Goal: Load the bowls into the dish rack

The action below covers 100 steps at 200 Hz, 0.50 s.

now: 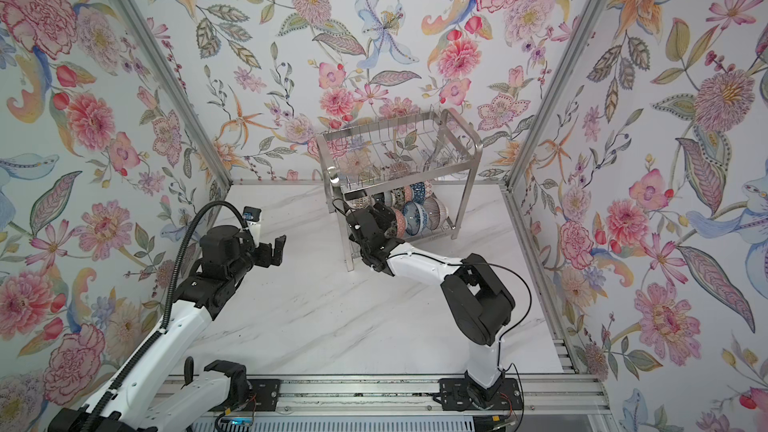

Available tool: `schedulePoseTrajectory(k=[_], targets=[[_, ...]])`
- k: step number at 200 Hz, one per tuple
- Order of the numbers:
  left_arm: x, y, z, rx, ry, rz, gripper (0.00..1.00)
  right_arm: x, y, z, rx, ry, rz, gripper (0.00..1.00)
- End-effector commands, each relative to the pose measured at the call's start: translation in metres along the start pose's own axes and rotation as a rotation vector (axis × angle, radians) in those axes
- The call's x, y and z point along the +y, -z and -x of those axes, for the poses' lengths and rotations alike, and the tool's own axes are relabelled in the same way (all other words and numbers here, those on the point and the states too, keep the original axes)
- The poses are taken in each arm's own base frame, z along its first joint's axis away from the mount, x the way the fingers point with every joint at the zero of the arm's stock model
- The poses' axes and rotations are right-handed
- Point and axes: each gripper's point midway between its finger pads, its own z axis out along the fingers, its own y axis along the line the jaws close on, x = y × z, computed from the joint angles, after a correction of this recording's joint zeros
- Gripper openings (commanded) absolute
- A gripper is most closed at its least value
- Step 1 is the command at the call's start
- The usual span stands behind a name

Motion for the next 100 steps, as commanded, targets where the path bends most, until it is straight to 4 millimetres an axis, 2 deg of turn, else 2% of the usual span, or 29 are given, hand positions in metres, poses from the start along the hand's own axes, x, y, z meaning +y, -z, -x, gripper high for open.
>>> schedulePoseTrajectory(k=[1, 25, 34, 40, 60, 70, 79, 88, 100], targets=[[0.01, 0.0, 0.0, -0.016, -0.006, 0.045, 0.99, -0.026, 0.043, 0.013, -0.138, -0.204, 0.053, 0.99], [0.009, -0.005, -0.004, -0.011, -0.015, 0.04, 0.99, -0.055, 0.069, -0.027, -0.153, -0.366, 0.094, 0.99], [0.008, -0.007, -0.004, -0.005, -0.015, 0.039, 0.99, -0.062, 0.075, -0.049, -0.152, -0.431, 0.105, 0.99], [0.007, -0.008, -0.004, -0.005, -0.027, 0.03, 0.99, -0.078, 0.075, -0.067, -0.148, -0.486, 0.075, 0.99], [0.006, -0.007, 0.004, -0.029, -0.035, 0.027, 0.99, -0.099, 0.078, -0.127, -0.135, -0.601, -0.016, 0.99], [0.009, -0.006, 0.009, -0.04, -0.026, 0.042, 1.0, -0.103, 0.079, -0.155, -0.105, -0.633, -0.059, 0.99], [0.011, -0.004, 0.011, -0.048, -0.02, 0.051, 1.0, -0.105, 0.08, -0.171, -0.086, -0.66, -0.084, 0.99], [0.012, -0.004, 0.013, -0.056, -0.015, 0.057, 0.99, -0.105, 0.079, -0.183, -0.07, -0.676, -0.094, 0.99], [0.012, -0.004, 0.012, -0.067, -0.013, 0.058, 0.99, -0.102, 0.077, -0.189, -0.063, -0.684, -0.089, 0.99]])
